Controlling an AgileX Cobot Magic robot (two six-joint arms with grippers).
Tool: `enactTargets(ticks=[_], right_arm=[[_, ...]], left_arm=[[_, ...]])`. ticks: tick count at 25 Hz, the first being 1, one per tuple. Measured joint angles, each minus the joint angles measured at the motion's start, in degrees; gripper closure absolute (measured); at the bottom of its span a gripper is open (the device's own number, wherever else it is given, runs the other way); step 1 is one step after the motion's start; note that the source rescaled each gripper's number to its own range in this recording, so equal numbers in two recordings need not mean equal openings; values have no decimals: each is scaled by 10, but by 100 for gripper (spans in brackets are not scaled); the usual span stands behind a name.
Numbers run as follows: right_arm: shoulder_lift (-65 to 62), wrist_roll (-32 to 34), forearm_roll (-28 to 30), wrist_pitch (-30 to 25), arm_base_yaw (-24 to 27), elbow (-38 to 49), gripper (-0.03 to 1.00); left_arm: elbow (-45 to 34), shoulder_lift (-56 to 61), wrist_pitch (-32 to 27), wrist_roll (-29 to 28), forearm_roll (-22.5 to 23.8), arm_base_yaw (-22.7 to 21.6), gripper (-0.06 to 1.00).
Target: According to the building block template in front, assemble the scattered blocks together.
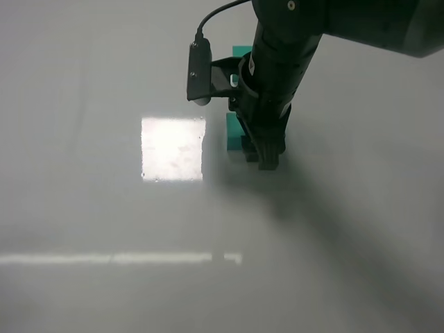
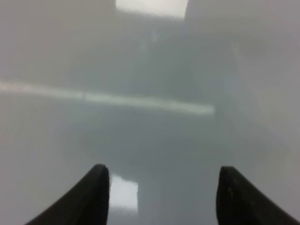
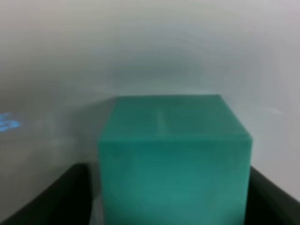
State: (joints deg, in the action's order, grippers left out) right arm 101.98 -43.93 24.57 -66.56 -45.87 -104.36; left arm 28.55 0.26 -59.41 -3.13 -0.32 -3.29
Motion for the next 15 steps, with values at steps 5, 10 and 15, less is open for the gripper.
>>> enactTargets(ticks=[5,10,15], right_arm=[[-2,1,0,-1,0,0,28],[-37,1,-1,-2,-1,0,28],[-95,3,-30,-7,-11,0,28]], left_arm=[[0,0,0,0,3,0,68],[0,0,0,0,0,0,68],[0,0,0,0,3,0,68]])
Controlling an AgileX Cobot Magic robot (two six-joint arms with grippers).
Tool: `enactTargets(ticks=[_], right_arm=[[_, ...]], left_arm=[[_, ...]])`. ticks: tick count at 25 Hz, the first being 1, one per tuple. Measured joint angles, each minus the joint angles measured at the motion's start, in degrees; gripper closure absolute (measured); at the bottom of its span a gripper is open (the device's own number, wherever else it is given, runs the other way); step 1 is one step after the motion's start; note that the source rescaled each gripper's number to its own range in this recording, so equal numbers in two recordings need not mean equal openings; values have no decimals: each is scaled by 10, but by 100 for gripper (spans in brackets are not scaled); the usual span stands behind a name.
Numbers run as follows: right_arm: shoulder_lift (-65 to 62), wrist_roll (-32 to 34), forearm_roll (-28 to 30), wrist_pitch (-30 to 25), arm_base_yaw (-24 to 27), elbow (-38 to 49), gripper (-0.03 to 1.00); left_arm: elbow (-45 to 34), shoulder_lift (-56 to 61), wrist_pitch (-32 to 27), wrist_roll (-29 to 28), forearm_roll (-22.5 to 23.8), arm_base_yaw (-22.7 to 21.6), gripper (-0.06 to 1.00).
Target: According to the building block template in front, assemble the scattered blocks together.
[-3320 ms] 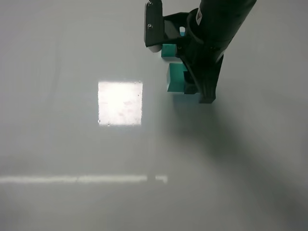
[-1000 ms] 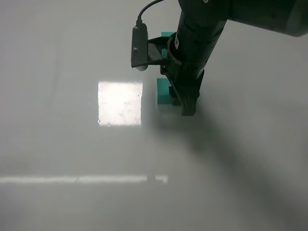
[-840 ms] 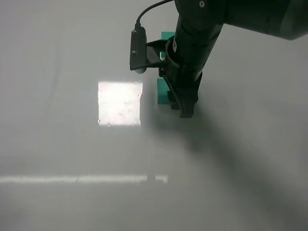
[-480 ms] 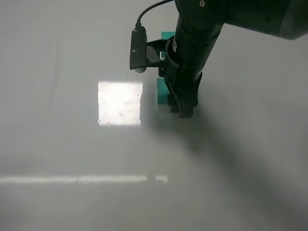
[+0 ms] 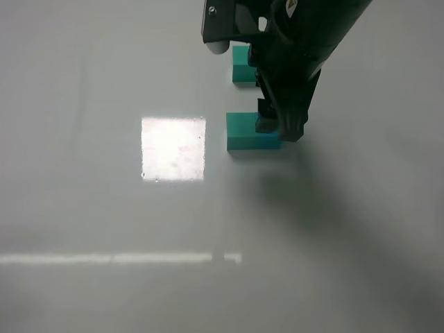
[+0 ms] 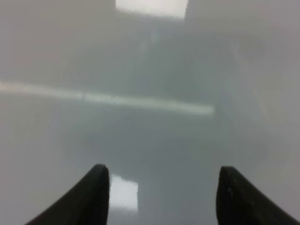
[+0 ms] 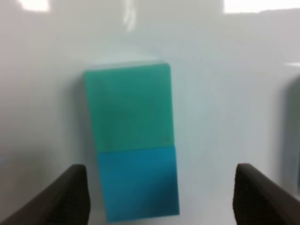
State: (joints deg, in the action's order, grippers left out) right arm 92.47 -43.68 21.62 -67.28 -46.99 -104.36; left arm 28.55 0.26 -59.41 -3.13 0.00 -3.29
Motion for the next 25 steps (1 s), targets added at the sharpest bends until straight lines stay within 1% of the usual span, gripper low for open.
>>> enactTargets(ticks=[3,5,7,9,11,12,13,15,16,19,21,22,25], right_arm=[[-19,25,-17,-1,-1,0,28],[-25,63,-18,2,7,0,28],[-31,118,-21,11,31,0,28],[-41,156,-22,16,76,0,30],[-53,174,-35,16,143,0,31],[-60,177,-54,16,184,0,32],[-66,180,-78,18,220,0,32],[-73,182,-154,26,312,0,32],[-76,183,-191,27,350,0,32],[-79,184,-277,22,464,0,32],[-80,185,-309,14,511,0,32],[-82,194,-317,14,527,0,32],[-97,223,-300,14,541,3,32]], left_arm=[[0,0,0,0,0,0,68],[0,0,0,0,0,0,68],[0,0,0,0,-3,0,68],[0,0,0,0,0,0,68],[0,0,0,0,0,0,68],[0,0,0,0,-3,0,68],[0,0,0,0,0,0,68],[0,0,0,0,0,0,68],[0,0,0,0,-3,0,68],[0,0,0,0,-3,0,68],[0,0,0,0,-3,0,68],[0,0,0,0,0,0,68],[0,0,0,0,0,0,68]])
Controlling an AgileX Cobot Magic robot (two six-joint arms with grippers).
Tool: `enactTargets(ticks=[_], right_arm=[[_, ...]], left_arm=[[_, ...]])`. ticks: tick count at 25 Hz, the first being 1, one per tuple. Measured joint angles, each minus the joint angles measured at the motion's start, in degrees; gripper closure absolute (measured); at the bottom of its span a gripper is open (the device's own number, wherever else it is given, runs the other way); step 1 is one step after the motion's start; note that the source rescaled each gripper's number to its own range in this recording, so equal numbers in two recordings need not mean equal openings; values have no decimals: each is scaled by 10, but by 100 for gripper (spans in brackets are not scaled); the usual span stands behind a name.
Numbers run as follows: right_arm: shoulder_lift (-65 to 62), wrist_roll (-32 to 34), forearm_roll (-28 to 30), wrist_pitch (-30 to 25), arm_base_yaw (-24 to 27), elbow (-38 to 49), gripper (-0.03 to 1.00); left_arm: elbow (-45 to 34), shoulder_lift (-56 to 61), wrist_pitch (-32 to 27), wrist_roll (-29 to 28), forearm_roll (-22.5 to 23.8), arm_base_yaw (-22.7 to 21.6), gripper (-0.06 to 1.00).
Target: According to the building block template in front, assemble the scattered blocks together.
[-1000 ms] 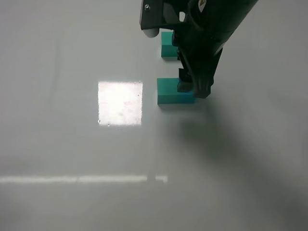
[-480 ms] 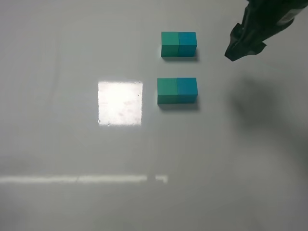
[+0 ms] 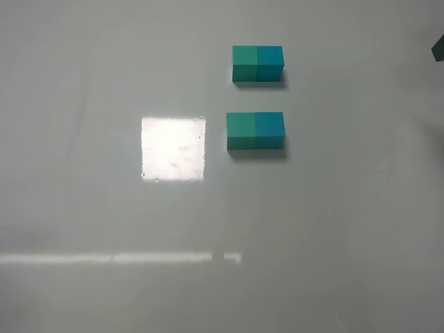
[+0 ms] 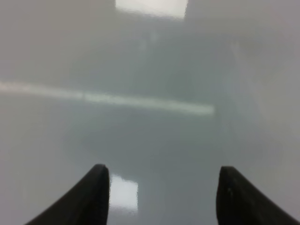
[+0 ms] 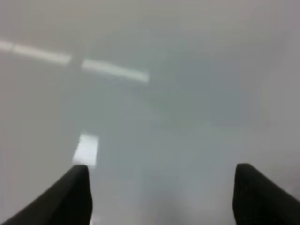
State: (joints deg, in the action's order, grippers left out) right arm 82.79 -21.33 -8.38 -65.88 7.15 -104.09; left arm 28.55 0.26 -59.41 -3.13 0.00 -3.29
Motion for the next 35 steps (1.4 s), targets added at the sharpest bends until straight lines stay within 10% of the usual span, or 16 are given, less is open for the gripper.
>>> enactTargets(ticks=[7,15,35], right_arm=[[-117,57,63,41,0,139,32],[-292,89,54,91,0,330,61],[-798,155,55,122,-63,736,63]], left_arm=[[0,0,0,0,-3,0,68],[0,0,0,0,-3,0,68],[0,0,0,0,0,0,68]])
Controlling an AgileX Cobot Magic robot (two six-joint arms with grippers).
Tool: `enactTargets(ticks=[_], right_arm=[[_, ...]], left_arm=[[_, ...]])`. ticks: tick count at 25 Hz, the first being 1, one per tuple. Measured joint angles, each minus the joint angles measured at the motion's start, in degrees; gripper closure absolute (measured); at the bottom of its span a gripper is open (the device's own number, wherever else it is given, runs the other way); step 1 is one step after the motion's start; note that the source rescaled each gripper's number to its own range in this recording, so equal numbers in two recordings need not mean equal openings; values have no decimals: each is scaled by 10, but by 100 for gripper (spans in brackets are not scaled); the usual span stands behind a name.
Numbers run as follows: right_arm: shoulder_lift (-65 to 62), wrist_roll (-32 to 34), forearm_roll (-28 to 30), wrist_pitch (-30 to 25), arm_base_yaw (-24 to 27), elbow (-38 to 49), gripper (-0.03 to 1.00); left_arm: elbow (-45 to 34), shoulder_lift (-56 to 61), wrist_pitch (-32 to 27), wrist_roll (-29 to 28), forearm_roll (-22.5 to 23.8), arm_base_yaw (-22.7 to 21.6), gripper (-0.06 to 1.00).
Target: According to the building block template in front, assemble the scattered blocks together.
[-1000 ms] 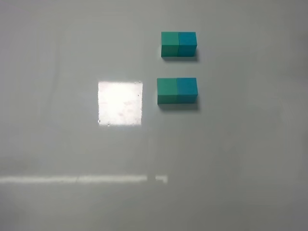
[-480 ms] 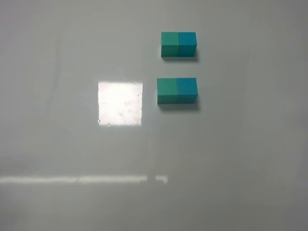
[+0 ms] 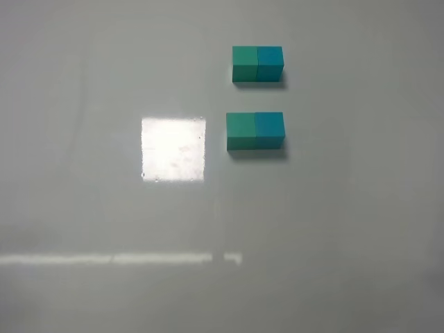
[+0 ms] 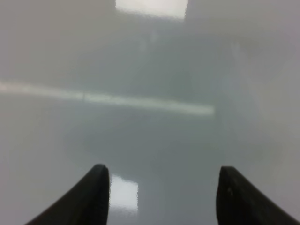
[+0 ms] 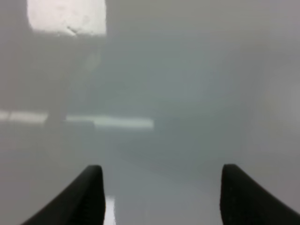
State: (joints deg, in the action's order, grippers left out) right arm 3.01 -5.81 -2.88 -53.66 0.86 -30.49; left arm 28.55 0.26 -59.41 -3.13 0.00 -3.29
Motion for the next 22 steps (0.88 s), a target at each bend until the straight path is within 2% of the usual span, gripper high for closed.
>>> enactTargets(ticks=[3,9,22], right_arm=[[-32,2,-1,-5,0,3,63],[-34,23,12,-60,0,17,63],[-34,48,25,-60,0,17,65]], left_arm=[[0,0,0,0,0,0,68],[0,0,0,0,0,0,68],[0,1,0,0,0,0,68]])
